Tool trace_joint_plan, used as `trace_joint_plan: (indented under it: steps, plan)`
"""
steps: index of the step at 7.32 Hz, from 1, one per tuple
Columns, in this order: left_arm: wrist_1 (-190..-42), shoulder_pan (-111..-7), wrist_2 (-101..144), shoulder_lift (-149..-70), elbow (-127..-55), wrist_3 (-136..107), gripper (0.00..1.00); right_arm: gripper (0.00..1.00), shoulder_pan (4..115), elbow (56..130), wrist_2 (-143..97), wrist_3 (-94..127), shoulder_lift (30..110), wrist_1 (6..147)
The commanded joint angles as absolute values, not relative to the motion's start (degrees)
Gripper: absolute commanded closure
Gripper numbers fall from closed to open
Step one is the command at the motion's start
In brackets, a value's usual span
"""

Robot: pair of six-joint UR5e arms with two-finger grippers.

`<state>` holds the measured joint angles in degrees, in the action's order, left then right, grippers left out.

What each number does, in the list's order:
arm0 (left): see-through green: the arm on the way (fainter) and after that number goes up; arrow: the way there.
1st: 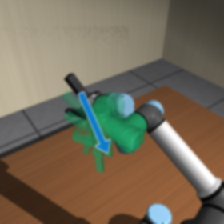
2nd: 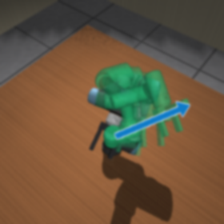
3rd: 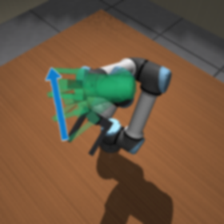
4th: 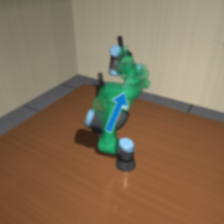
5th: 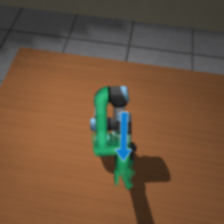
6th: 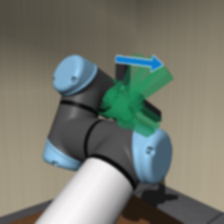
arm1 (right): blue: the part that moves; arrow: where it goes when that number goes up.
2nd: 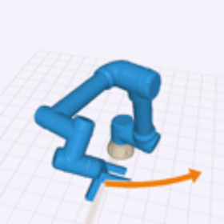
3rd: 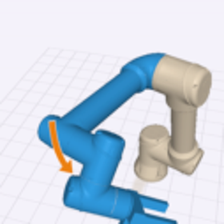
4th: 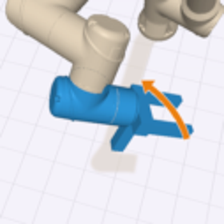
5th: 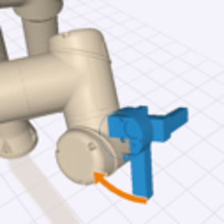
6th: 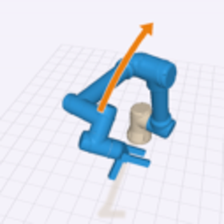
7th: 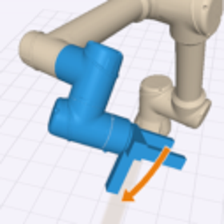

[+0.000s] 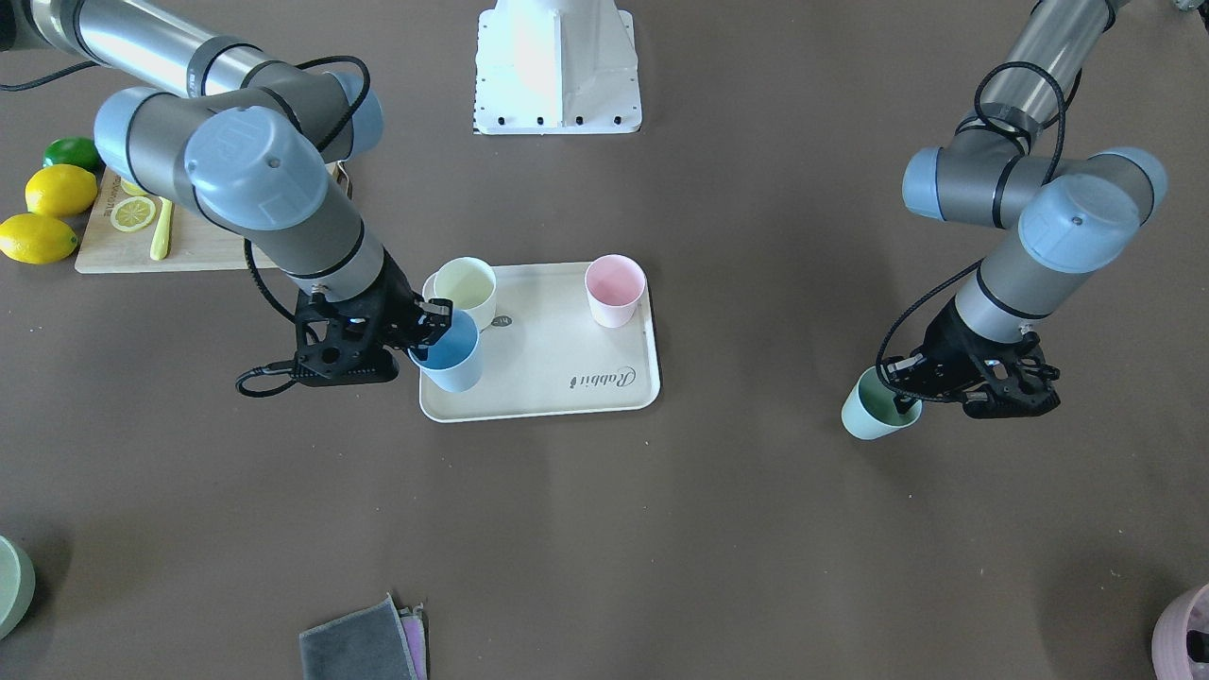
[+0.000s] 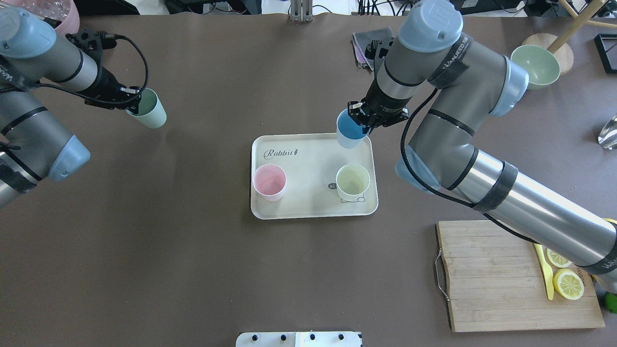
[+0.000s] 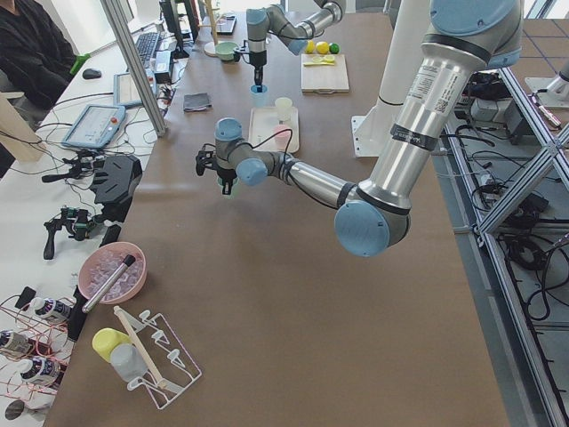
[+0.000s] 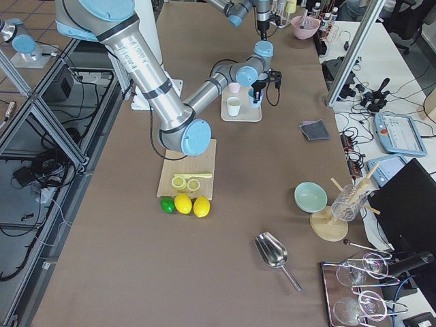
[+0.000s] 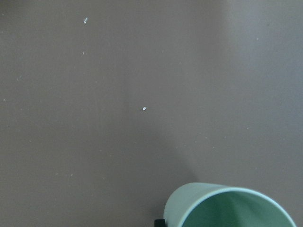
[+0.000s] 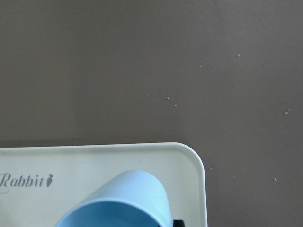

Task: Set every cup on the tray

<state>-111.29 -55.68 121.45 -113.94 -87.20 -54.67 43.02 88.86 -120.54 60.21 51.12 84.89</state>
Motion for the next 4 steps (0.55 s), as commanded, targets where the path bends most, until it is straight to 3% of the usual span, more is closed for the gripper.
trace_joint_plan:
  steps: [1, 2, 3, 4]
  plan:
    - [-100.1, -56.2, 122.3, -117.0, -93.7, -54.8, 1.00, 1.00, 40.2, 83.6, -118.3, 60.5, 51.0, 78.5]
    - [-96.8, -56.2, 122.3, -118.4, -95.5, -55.5, 1.00, 1.00, 40.0, 82.5, -117.9, 60.5, 50.9, 78.0]
    - [-95.7, -55.9, 122.3, -119.4, -95.6, -56.2, 1.00, 0.37, 40.1, 82.5, -117.9, 61.2, 50.7, 78.3]
    - [-95.7, -54.5, 121.8, -121.5, -95.2, -60.9, 1.00, 0.00, 40.8, 82.6, -117.8, 63.8, 49.6, 78.3]
